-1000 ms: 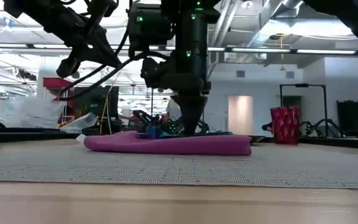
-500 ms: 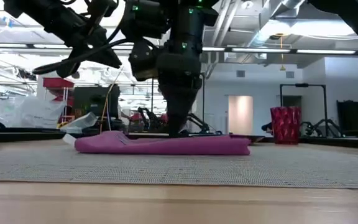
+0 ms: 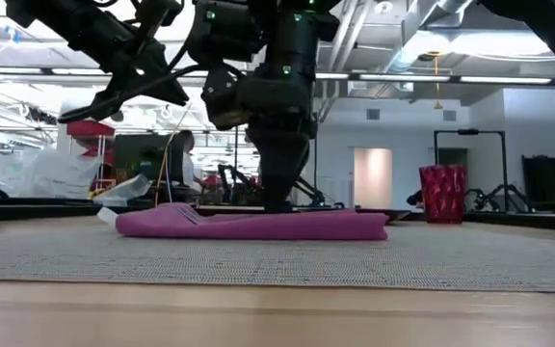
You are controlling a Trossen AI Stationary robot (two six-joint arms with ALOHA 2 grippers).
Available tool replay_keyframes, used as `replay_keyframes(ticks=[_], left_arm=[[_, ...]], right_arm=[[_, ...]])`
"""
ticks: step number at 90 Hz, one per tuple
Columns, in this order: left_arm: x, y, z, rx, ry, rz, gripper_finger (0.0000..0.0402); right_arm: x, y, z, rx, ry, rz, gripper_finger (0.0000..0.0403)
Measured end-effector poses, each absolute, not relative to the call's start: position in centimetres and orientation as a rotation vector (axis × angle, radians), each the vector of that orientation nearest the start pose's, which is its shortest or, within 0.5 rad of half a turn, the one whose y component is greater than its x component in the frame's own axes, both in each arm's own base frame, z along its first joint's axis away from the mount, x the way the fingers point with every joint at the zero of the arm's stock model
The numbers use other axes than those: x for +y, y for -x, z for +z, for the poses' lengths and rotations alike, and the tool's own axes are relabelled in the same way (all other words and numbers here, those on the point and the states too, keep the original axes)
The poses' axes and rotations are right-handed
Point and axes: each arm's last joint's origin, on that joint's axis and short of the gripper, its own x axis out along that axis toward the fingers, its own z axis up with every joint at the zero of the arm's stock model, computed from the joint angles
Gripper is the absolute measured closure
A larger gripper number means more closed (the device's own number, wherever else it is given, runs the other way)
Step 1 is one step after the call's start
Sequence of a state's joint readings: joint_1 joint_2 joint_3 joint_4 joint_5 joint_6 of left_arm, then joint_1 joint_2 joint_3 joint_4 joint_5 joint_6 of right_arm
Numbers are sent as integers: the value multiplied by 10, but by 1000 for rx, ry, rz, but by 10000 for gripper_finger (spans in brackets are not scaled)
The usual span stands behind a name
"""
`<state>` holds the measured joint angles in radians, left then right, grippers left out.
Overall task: Set table place
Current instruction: Put the blue fork on top of the violet table napkin
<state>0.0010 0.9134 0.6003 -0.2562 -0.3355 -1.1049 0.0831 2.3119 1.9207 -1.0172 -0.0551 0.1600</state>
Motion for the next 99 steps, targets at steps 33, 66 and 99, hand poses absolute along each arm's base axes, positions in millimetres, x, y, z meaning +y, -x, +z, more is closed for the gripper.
replay_keyframes(ticks=[33, 66, 99], left_arm=[[10, -190, 243, 320, 972, 599, 386], [10, -190, 243, 319, 976, 600, 386], [10, -190, 243, 319, 976, 600, 386]], right_arm=[[36, -452, 147, 1476, -129, -22, 294], [37, -457, 157, 1451, -111, -4, 396], [33, -448, 156, 1538, -11, -53, 402]])
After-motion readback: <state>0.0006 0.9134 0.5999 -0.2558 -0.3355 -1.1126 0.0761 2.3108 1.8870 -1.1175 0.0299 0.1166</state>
